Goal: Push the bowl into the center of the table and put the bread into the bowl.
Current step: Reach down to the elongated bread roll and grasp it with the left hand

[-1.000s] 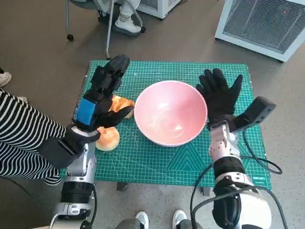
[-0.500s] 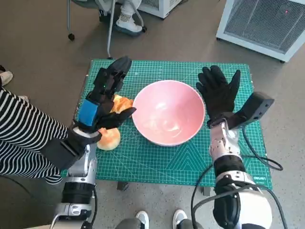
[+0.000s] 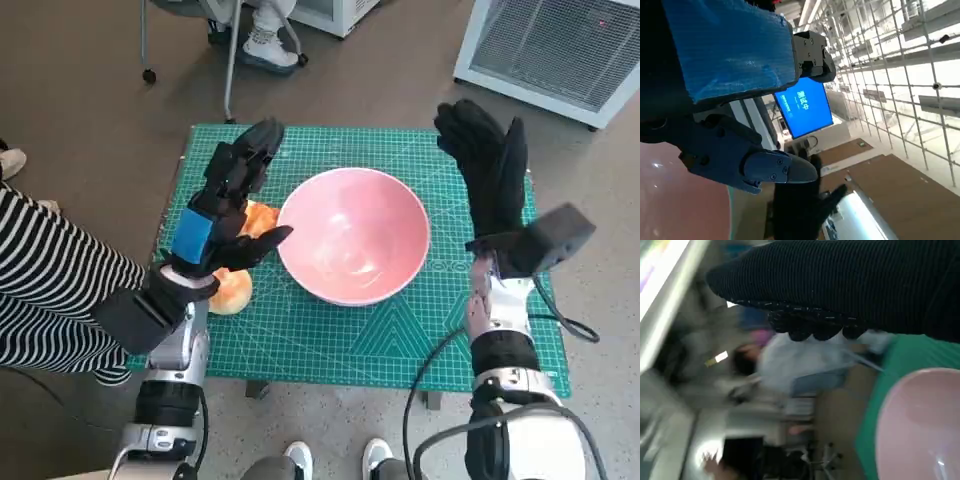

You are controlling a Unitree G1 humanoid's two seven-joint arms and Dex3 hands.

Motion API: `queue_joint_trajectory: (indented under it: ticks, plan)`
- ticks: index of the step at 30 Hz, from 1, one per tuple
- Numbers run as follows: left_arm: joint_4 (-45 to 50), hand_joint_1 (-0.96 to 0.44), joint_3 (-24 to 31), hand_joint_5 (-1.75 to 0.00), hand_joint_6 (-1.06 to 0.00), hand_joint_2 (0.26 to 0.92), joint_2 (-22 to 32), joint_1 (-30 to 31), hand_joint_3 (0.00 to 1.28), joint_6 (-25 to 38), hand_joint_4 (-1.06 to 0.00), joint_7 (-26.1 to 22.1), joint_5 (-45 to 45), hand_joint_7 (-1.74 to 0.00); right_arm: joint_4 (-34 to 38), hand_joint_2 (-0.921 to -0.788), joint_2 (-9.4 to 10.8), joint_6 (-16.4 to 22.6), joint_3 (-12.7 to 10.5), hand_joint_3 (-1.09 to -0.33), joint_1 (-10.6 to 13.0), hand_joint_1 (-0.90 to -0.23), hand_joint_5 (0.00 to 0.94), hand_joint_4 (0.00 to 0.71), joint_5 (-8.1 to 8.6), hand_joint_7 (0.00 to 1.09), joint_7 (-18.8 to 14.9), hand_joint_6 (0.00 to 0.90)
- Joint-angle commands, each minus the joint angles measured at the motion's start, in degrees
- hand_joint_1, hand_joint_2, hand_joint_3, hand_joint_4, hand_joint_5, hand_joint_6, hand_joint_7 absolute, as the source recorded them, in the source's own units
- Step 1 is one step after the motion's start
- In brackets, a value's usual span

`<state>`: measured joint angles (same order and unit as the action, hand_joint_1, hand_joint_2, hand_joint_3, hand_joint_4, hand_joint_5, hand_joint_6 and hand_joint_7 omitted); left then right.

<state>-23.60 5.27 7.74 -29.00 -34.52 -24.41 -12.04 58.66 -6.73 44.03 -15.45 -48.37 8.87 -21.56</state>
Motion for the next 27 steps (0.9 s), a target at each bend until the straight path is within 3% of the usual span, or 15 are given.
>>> queue_joint_trajectory:
  ticks: [1, 5, 7, 14, 19, 27]
  plan:
    - [0.2, -0.54, -0.5, -0.04, 0.00, 0.921, -0.4, -2.6, 0.29, 0.2, -0.14, -1.0, -1.1, -0.49, -6.0, -0.921, -0.2, 0.7, 1.8, -0.795, 4.7, -0.773, 0.005, 0.134, 1.12, 0.39, -2.8, 0.070]
    - [0.2, -0.54, -0.5, -0.04, 0.00, 0.921, -0.7, -3.9, 0.29, 0.5, -0.14, -2.0, -1.9, -0.49, -11.9, -0.921, -0.3, -0.1, 2.8, -0.777, 7.4, -0.776, 0.006, 0.148, 2.09, 0.46, -4.3, 0.053]
    - [0.4, -0.54, -0.6, -0.04, 0.00, 0.921, -0.8, -4.5, 0.30, 0.8, -0.13, -2.6, -2.3, -0.49, -14.7, -0.921, -0.3, -0.1, 3.6, -0.772, 8.9, -0.777, 0.006, 0.154, 1.78, 0.49, -4.1, 0.043]
    - [1.1, -0.53, -0.8, -0.04, 0.00, 0.921, -0.8, -5.8, 0.31, 0.8, -0.13, -3.9, -2.9, -0.51, -22.0, -0.921, -0.7, -0.4, 6.6, -0.776, 12.7, -0.798, 0.007, 0.166, -2.09, 0.56, -1.5, 0.007]
    - [1.0, -0.53, -0.6, -0.04, 0.00, 0.921, -0.5, -6.5, 0.31, 0.3, -0.13, -5.0, -3.2, -0.52, -24.7, -0.921, -1.0, -1.4, 7.8, -0.780, 13.9, -0.816, 0.007, 0.170, -3.48, 0.56, 0.0, 0.000]
    - [1.1, -0.53, 0.0, -0.04, 0.00, 0.920, 0.6, -7.1, 0.30, -0.3, -0.13, -6.2, -3.2, -0.53, -25.1, -0.921, -1.0, -2.5, 8.4, -0.782, 14.1, -0.824, 0.006, 0.170, -2.28, 0.56, 0.7, -0.001]
